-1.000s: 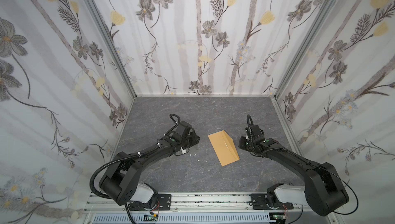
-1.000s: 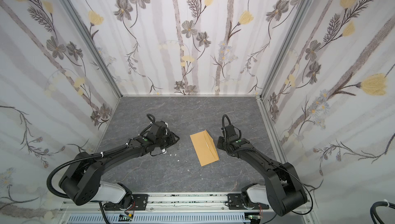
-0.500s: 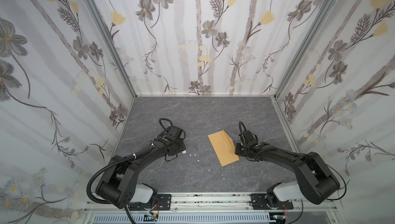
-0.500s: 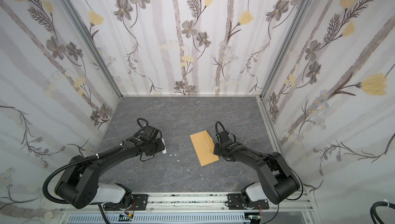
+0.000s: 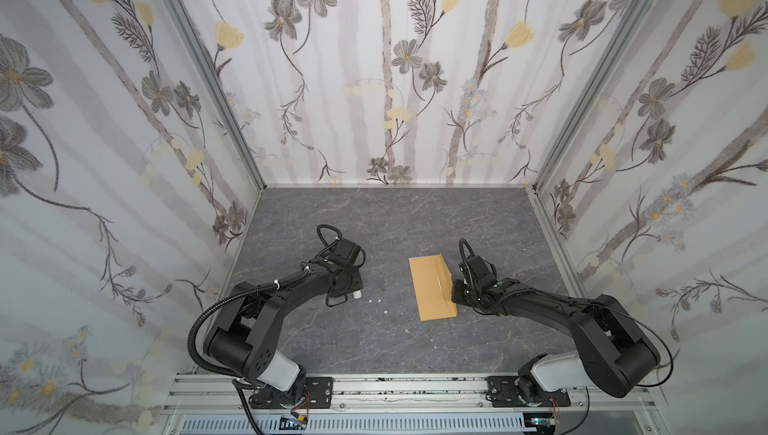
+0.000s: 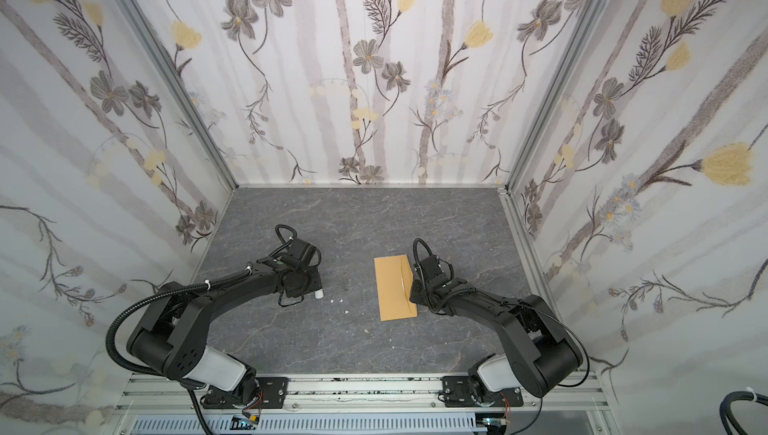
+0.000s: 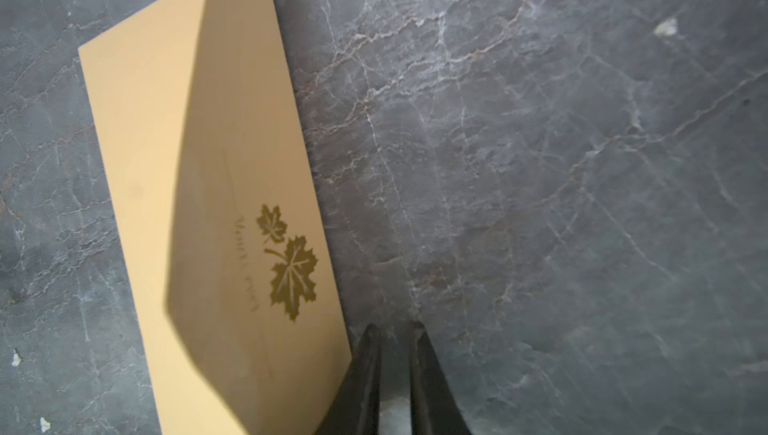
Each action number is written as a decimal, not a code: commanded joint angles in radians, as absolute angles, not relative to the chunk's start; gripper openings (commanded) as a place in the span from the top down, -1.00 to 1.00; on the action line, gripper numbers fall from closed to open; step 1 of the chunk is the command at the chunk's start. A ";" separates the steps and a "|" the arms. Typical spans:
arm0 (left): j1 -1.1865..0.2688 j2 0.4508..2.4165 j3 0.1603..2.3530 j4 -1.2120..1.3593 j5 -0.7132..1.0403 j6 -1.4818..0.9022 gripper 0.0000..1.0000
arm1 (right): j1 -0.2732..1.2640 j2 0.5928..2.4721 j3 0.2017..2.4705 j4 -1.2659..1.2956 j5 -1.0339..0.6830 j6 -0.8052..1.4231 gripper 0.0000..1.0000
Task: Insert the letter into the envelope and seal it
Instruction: 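Grasp the white glue stick with the left gripper and lift it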
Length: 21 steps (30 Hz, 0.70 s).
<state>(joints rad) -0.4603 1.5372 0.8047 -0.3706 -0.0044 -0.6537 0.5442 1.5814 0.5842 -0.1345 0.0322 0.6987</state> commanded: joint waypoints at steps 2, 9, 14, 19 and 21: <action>-0.459 1.557 0.819 -0.368 -0.025 -0.630 0.05 | 0.543 1.589 0.585 -0.163 0.036 0.706 0.61; -0.461 1.607 0.823 -0.368 -0.016 -0.609 0.16 | 0.497 1.549 0.575 -0.191 0.046 0.685 0.52; -0.465 1.636 0.818 -0.369 0.001 -0.597 0.29 | 0.457 1.497 0.568 -0.204 0.038 0.672 0.51; -0.469 1.644 0.806 -0.371 0.020 -0.590 0.57 | 0.444 1.465 0.587 -0.232 0.047 0.664 0.50; -0.471 1.643 0.802 -0.371 0.030 -0.580 0.78 | 0.443 1.445 0.599 -0.246 0.046 0.662 0.50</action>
<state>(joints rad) -0.4683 1.6238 0.8204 -0.3202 -0.0212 -0.5987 0.4446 1.4616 0.5823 -0.2398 0.0296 0.6720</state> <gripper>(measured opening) 0.156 0.247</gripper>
